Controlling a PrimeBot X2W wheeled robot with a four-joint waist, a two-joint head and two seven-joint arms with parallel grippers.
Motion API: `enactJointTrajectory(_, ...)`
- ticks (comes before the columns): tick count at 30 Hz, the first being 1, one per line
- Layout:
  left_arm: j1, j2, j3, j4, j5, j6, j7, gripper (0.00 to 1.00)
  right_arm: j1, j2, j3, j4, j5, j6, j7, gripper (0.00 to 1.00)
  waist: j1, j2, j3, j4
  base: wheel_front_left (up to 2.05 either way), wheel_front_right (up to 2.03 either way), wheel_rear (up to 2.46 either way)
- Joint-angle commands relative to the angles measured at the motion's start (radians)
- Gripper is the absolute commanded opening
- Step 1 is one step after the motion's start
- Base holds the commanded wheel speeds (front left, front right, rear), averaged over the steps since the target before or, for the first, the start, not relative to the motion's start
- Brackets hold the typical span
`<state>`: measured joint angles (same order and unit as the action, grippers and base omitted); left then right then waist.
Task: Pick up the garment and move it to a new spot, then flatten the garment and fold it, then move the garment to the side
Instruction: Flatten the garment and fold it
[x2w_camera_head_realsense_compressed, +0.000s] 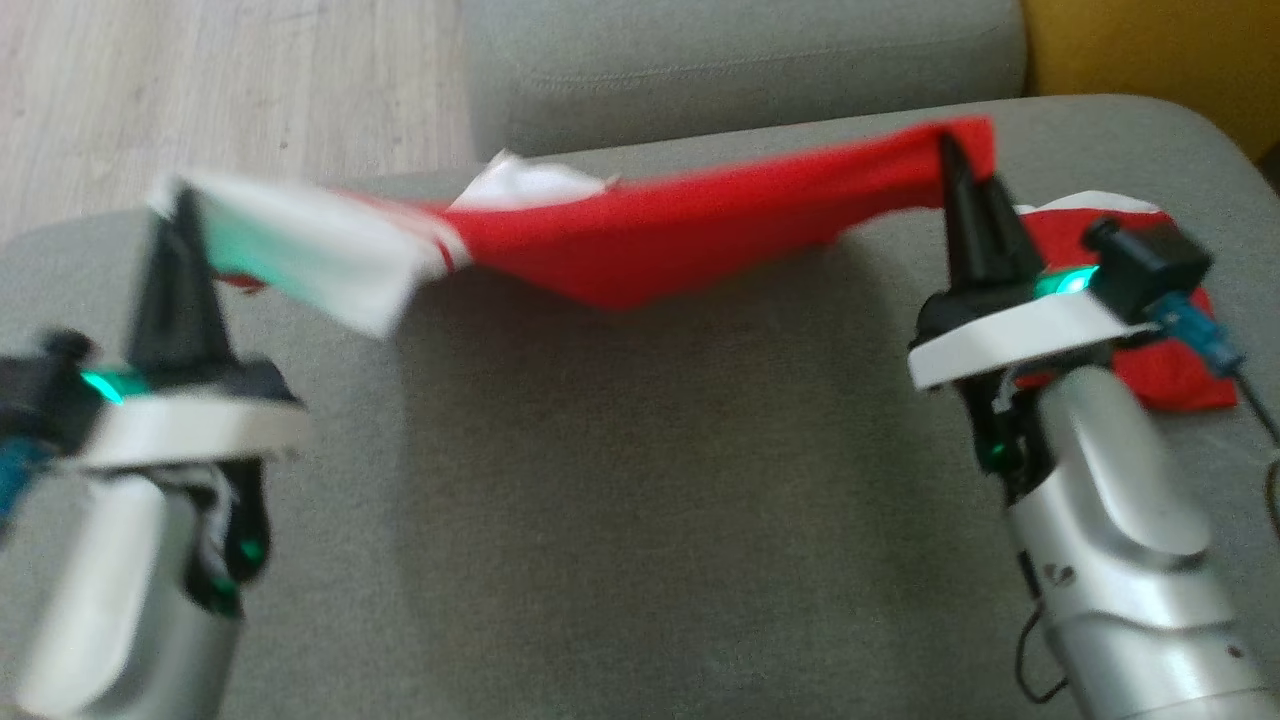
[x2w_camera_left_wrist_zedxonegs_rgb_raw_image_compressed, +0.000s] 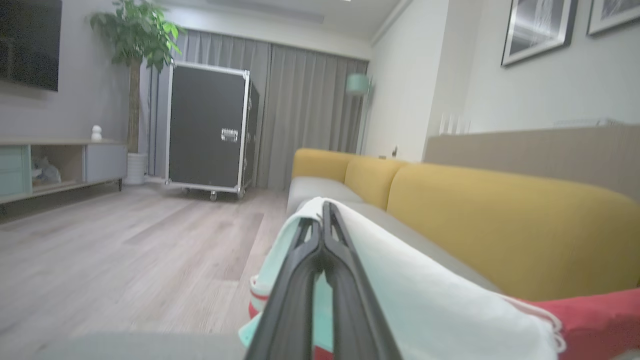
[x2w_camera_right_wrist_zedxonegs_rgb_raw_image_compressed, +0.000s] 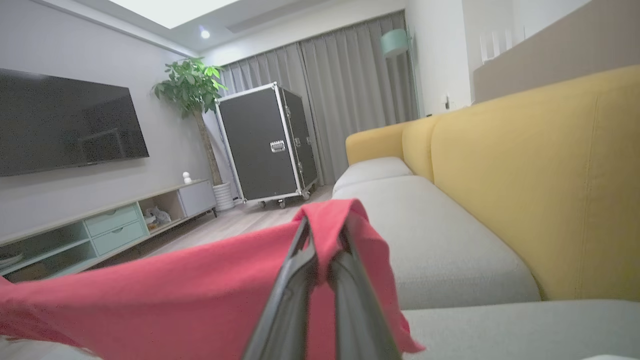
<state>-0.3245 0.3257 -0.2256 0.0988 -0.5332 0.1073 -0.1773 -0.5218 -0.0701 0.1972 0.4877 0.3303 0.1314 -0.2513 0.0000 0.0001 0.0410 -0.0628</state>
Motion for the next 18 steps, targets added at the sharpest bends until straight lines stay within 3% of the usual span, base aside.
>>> enactJointTrajectory(1,-0.074,0.04,0.063,-0.058,-0.014,0.012,-0.005,0.0,-0.038,-0.007,0.013,-0.066,-0.01,-0.001,-0.01,0.0,0.0,-0.0001,-0.01,-0.008,0.0,0.0,0.0)
enactJointTrajectory(7,-0.123,0.042,0.152,-0.223,-0.068,0.038,-0.024,0.0,-0.059,-0.063,0.003,-0.253,-0.033,-0.001,-0.003,0.0,0.0,-0.0001,-0.031,-0.02,0.0,0.0,0.0)
enactJointTrajectory(13,-0.131,0.051,0.204,-0.397,-0.102,0.082,0.016,0.0,-0.028,-0.088,-0.049,-0.448,-0.053,-0.001,0.083,0.0,0.0,-0.0001,-0.026,-0.021,0.0,0.0,0.0)
enactJointTrajectory(18,-0.193,0.089,0.184,-0.392,-0.111,0.083,0.11,0.0,-0.037,-0.085,-0.092,-0.514,-0.089,-0.001,0.174,0.0,0.0,-0.0001,0.029,-0.014,0.0,0.0,0.0)
